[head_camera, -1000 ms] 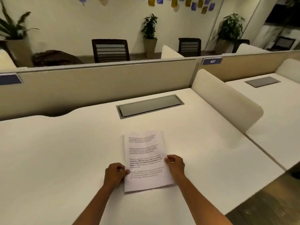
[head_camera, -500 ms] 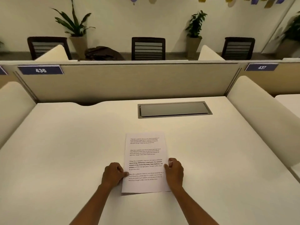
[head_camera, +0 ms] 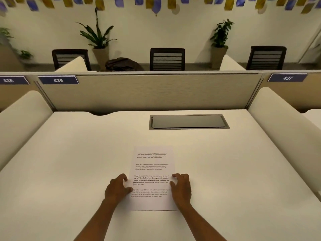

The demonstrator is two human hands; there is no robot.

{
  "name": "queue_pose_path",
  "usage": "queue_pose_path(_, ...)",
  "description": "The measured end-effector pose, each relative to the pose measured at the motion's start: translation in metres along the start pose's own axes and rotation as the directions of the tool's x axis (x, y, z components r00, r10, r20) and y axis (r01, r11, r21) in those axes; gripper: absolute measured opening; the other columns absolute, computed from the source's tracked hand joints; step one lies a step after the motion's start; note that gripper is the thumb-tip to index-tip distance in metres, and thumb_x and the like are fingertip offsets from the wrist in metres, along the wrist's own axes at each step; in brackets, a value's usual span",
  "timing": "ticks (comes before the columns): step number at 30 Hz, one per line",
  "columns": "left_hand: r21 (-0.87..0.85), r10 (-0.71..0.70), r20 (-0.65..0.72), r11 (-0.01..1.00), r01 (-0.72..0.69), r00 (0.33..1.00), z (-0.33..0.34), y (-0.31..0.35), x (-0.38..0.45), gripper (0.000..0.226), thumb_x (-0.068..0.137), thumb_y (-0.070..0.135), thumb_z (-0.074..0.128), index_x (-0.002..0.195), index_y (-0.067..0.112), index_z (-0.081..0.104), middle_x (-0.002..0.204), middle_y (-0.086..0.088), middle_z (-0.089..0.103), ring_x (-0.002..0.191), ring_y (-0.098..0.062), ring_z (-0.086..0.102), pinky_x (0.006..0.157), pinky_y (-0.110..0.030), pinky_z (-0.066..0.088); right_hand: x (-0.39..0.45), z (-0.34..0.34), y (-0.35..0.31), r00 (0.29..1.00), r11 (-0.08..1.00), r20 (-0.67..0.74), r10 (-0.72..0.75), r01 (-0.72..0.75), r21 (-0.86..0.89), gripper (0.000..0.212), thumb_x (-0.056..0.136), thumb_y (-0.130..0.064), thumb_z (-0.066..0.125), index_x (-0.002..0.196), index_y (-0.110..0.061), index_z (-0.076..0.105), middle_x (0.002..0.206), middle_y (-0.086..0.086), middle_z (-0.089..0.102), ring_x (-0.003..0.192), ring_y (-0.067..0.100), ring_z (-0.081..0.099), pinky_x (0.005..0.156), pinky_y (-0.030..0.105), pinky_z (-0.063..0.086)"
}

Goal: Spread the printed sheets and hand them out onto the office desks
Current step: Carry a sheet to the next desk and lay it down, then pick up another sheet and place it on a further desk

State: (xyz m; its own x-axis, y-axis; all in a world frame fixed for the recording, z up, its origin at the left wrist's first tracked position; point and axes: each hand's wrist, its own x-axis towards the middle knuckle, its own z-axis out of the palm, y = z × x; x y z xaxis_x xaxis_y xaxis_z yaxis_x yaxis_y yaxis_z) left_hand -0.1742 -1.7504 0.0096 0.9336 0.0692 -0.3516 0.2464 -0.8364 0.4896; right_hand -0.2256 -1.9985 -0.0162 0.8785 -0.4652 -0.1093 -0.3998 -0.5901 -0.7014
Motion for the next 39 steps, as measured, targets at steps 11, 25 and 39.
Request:
queue_pose_path(11, -0.021, 0.1, -0.013, 0.995, -0.1, 0.995, 0.01, -0.007, -0.015, 0.057, 0.084, 0.03, 0.069, 0.138, 0.03, 0.05, 0.075, 0.004, 0.059, 0.082, -0.023, 0.063, 0.075, -0.032, 0.05, 0.006, -0.005, 0.005, 0.999, 0.994, 0.016, -0.036, 0.034, 0.107, 0.022, 0.091, -0.026, 0.063, 0.112, -0.018, 0.064, 0.117, 0.003, 0.053, 0.103, 0.021, 0.06, 0.085, 0.031, 0.049)
queue_pose_path(25, 0.372, 0.25, -0.37, 0.922, -0.104, 0.894, -0.008, -0.046, -0.06, 0.081, 0.083, 0.072, 0.028, 0.151, 0.028, 0.025, 0.162, -0.011, 0.013, 0.147, -0.034, 0.015, 0.113, -0.058, 0.021, 0.004, 0.024, -0.049, 0.842, 0.795, 0.069, -0.535, 0.529, -0.297, 0.073, 0.087, -0.067, 0.033, 0.149, -0.028, 0.032, 0.161, 0.007, 0.021, 0.149, 0.029, 0.016, 0.118, 0.054, 0.013)
queue_pose_path(39, 0.335, 0.066, -0.518, 0.933, 0.132, 0.853, -0.101, -0.225, -0.125, 0.084, 0.086, 0.075, 0.029, 0.154, 0.031, 0.006, 0.163, -0.007, -0.006, 0.15, -0.03, -0.005, 0.115, -0.062, 0.006, -0.131, 0.155, -0.193, 0.625, 0.549, 0.301, -0.72, 0.779, -0.304, 0.08, 0.087, -0.075, 0.026, 0.154, -0.034, 0.009, 0.164, 0.003, -0.002, 0.151, 0.027, -0.004, 0.118, 0.06, 0.005)
